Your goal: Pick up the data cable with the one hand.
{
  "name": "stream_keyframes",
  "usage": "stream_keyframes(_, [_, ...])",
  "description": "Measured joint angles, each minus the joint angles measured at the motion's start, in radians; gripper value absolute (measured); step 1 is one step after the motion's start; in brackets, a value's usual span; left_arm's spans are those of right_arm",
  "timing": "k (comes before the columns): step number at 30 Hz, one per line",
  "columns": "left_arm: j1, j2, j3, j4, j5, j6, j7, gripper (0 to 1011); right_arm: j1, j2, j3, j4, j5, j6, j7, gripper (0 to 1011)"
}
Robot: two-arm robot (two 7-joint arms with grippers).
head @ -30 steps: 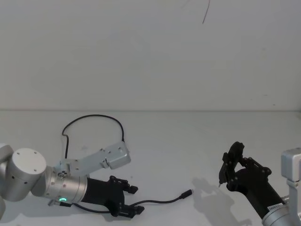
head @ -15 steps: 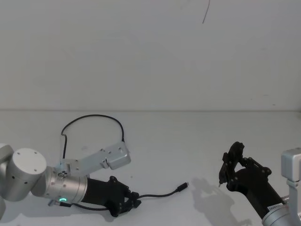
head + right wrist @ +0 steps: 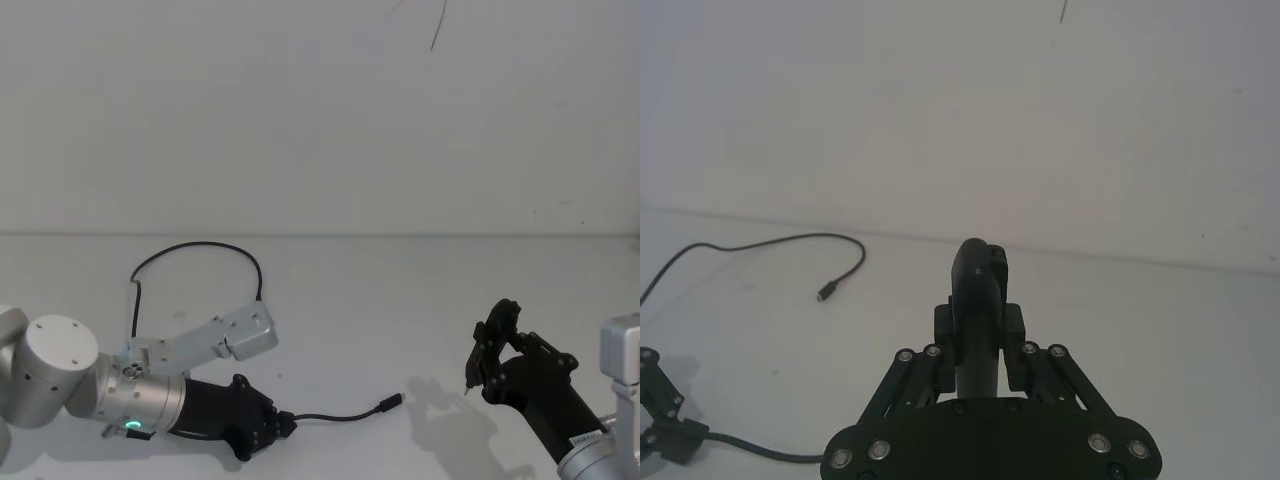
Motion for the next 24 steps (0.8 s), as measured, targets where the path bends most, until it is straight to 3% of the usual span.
stream_keyframes(10, [0.020,0.023,-0.014,-0.034,-0.017,-0.057,0.000,42,-0.002,-0.013,0.016,-0.028,0.034,-0.037,0.032,263])
stream_keyframes(24, [0.083,0.091,-0.077,-0.118,-0.088,-0.153,0.015,41,0.006,-0.025,0.022,-0.074,0.089,-0.063,0.102,263])
